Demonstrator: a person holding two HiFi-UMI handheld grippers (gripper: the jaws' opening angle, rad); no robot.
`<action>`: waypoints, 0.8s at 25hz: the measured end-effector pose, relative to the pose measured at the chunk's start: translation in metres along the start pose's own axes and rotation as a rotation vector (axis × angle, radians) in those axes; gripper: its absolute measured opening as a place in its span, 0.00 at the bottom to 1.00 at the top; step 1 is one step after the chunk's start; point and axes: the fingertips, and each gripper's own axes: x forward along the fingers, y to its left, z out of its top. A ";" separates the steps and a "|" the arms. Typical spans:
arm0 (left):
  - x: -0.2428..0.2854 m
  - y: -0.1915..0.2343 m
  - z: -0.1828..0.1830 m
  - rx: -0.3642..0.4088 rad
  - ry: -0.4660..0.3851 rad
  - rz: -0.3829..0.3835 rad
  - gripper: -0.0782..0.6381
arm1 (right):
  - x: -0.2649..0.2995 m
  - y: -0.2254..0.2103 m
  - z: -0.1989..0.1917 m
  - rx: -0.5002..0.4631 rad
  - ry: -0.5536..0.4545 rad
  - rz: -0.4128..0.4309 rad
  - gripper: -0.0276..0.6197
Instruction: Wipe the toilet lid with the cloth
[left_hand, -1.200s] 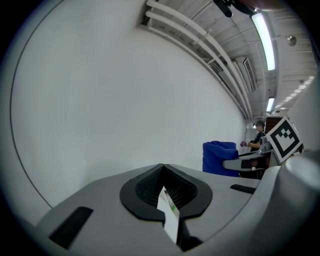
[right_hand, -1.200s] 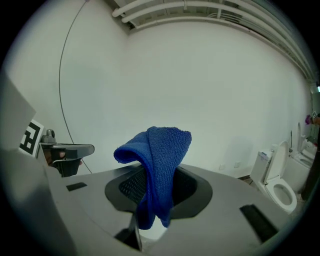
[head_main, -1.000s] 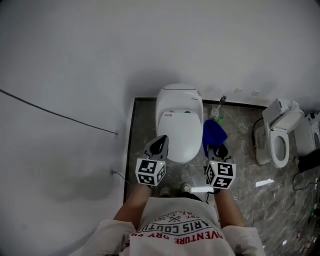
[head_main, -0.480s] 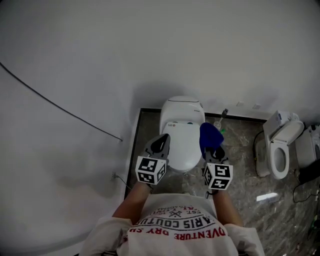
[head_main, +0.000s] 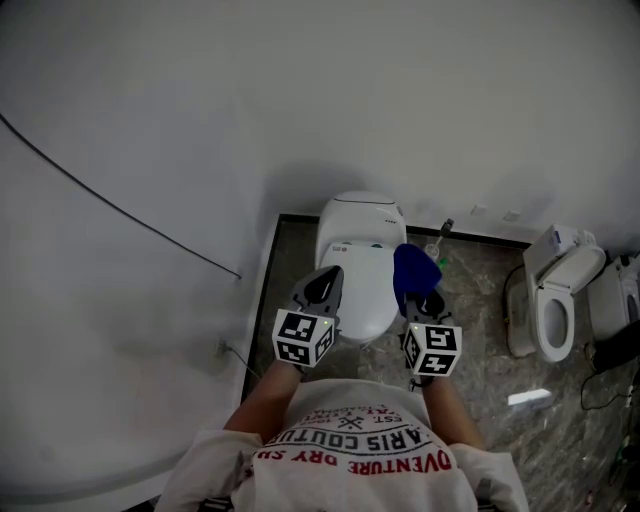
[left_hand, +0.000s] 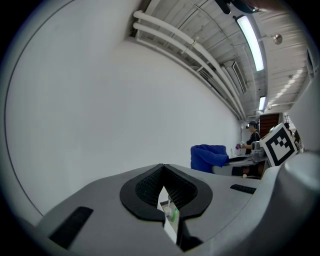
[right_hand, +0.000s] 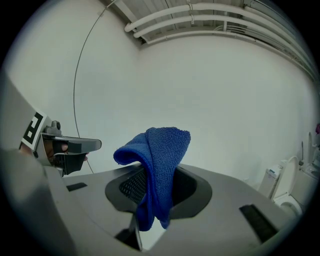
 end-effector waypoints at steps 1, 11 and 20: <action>0.003 -0.001 0.002 0.003 0.000 -0.001 0.12 | 0.000 -0.003 0.001 0.001 -0.001 0.000 0.19; 0.012 -0.007 0.001 0.009 0.006 0.015 0.12 | 0.002 -0.022 0.001 0.021 -0.005 0.003 0.19; 0.016 -0.011 0.014 0.014 -0.007 0.003 0.12 | 0.004 -0.022 0.015 0.055 -0.016 0.014 0.19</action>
